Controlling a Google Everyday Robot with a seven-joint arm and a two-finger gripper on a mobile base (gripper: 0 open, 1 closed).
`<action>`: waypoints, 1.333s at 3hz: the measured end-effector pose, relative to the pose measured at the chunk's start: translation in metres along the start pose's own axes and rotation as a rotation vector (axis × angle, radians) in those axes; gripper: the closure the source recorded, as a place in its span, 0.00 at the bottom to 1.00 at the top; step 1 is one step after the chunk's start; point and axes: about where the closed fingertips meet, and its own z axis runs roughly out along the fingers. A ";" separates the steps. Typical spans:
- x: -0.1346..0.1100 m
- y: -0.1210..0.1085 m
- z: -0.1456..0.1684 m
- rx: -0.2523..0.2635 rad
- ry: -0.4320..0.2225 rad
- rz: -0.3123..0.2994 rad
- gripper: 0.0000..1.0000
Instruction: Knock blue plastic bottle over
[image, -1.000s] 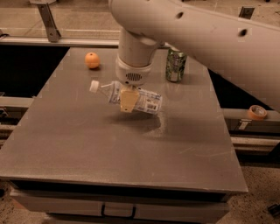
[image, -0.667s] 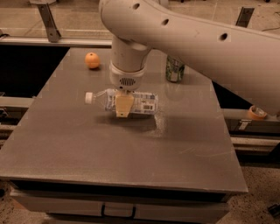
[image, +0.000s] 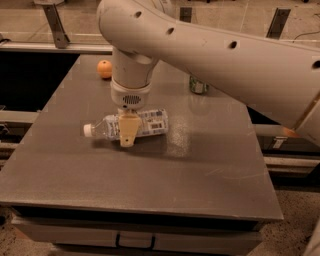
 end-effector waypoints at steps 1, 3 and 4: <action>-0.005 0.003 0.003 -0.011 -0.016 -0.007 0.00; 0.012 0.006 -0.007 0.000 -0.088 0.057 0.00; 0.042 0.009 -0.052 0.104 -0.250 0.127 0.00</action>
Offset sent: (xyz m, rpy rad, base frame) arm -0.0055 0.0042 -0.0049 0.0279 0.0276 0.0065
